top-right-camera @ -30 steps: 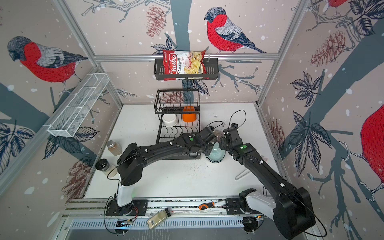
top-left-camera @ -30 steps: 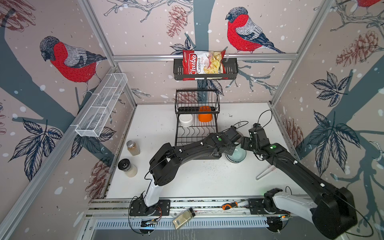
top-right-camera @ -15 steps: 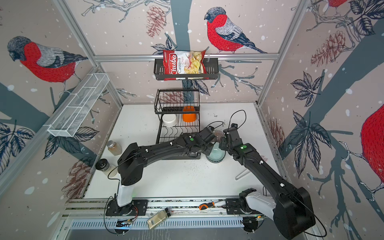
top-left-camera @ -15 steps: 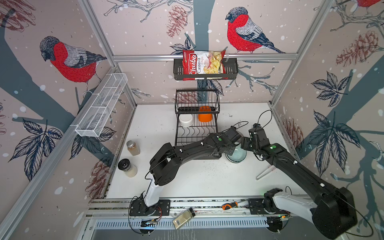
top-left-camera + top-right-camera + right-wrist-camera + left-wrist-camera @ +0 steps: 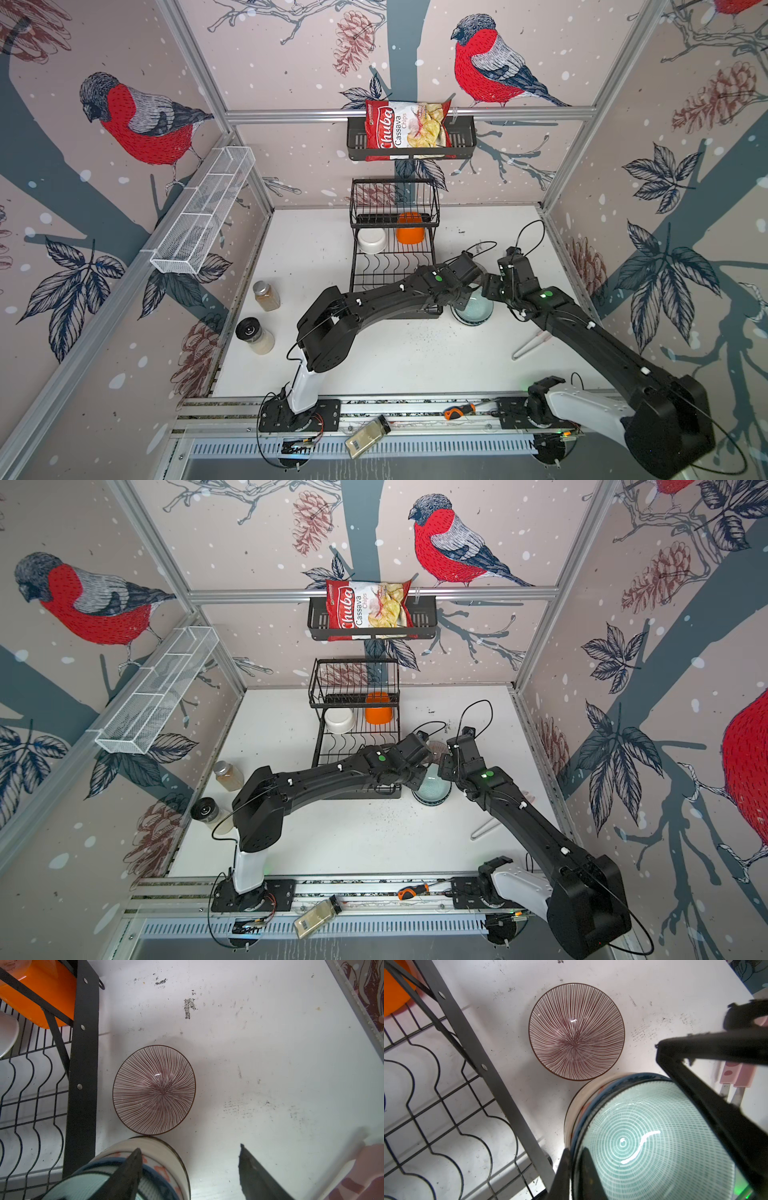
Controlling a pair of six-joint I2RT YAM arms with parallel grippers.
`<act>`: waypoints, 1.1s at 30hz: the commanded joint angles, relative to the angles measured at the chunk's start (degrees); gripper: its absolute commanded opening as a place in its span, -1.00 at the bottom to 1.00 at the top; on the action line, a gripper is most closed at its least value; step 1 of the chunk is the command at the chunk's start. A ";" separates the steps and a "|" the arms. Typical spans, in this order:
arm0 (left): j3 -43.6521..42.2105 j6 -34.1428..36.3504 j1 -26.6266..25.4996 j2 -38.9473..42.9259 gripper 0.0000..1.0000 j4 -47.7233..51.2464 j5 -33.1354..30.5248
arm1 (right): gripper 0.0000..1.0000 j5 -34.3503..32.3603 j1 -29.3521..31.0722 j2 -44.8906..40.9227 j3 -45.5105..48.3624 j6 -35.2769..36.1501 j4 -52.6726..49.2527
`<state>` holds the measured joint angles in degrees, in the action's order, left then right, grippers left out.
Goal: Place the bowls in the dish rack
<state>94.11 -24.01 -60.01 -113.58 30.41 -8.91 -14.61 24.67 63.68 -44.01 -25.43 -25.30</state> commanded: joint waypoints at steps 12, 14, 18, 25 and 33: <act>-2.43 0.30 0.11 2.85 -1.00 -4.84 0.82 | 0.46 2.05 -0.89 -2.97 -0.58 0.21 2.43; -2.54 0.37 0.15 2.92 -1.00 -5.40 1.95 | 0.46 2.20 -1.00 -2.97 -0.57 0.24 2.47; -3.26 0.29 0.50 3.49 -1.00 -6.86 4.10 | 0.46 2.72 -1.13 -2.79 -0.53 0.29 2.56; -4.71 -0.13 1.49 4.85 -1.00 -8.90 6.08 | 0.47 2.83 -1.45 -2.70 -0.65 0.50 2.76; -8.15 -1.12 3.27 7.08 -1.00 -11.67 8.48 | 0.47 4.00 -1.71 -2.95 -1.29 0.66 2.73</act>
<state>86.80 -24.12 -57.36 -107.98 23.09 -2.00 -11.53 22.98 60.97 -44.71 -25.39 -23.99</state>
